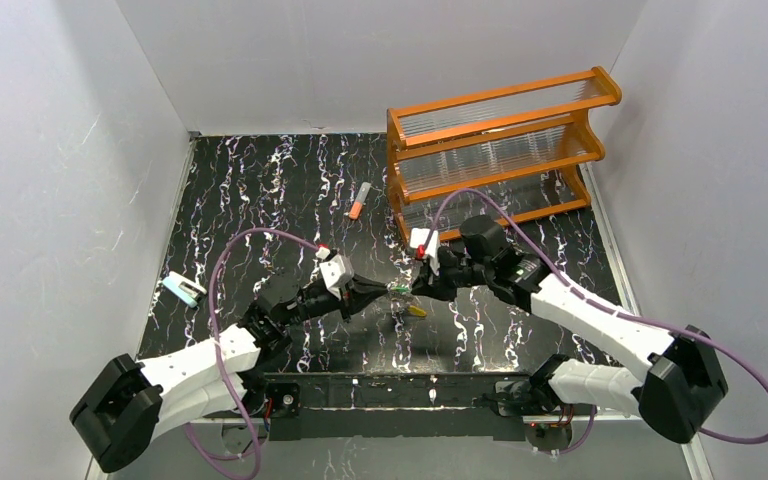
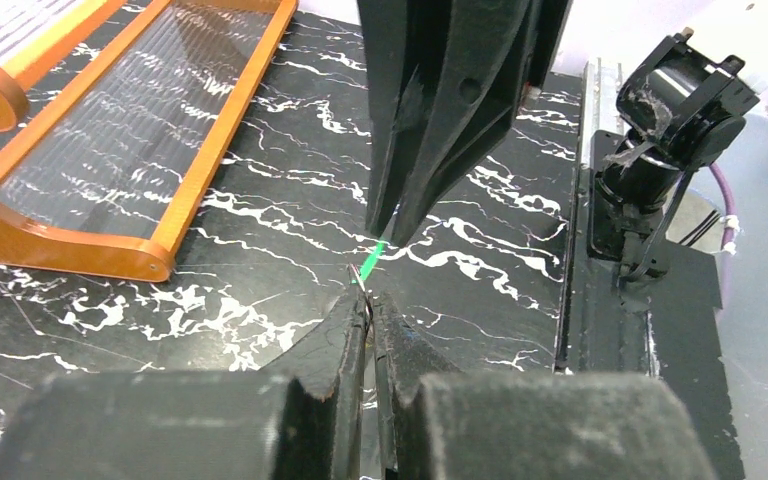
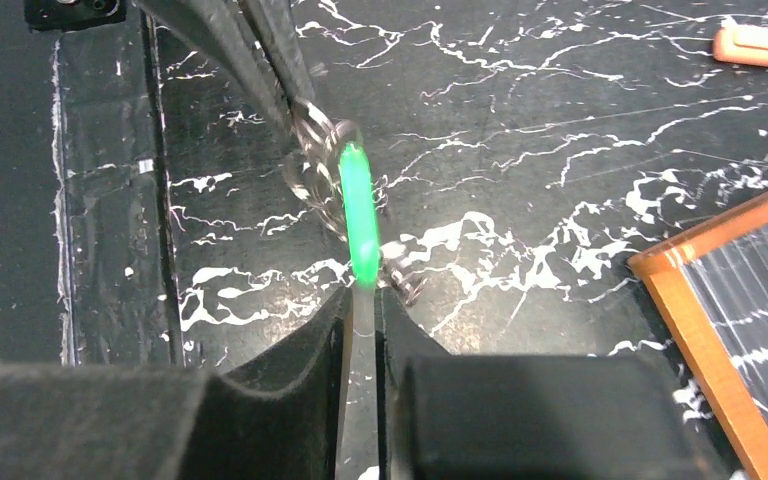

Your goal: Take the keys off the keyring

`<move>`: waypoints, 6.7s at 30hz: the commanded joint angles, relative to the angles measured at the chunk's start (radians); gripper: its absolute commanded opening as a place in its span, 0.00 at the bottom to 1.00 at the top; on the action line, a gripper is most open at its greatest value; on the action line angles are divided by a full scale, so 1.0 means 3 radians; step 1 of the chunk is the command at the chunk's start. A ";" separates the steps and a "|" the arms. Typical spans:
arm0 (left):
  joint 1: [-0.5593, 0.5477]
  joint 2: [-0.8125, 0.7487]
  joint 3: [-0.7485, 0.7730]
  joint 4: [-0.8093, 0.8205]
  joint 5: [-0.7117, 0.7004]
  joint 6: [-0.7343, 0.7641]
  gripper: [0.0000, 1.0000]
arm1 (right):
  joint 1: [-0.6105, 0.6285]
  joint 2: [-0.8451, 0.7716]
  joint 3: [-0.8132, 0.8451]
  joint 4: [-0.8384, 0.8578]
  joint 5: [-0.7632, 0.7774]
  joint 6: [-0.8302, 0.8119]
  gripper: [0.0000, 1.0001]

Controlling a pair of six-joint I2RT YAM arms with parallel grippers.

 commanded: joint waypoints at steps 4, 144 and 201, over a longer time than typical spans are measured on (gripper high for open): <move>0.0182 -0.0107 0.0283 -0.0277 0.0405 0.0330 0.00 | -0.0043 -0.0490 -0.0298 0.0465 -0.0012 0.0101 0.30; -0.1220 0.1041 0.0389 0.0188 -0.3058 0.0218 0.19 | 0.0330 0.1777 0.2970 -0.2765 0.1099 0.1541 0.01; 0.0070 0.0516 0.0386 -0.0106 0.0649 0.0481 0.41 | 0.0314 0.2018 0.2784 -0.3126 0.0260 0.0041 0.01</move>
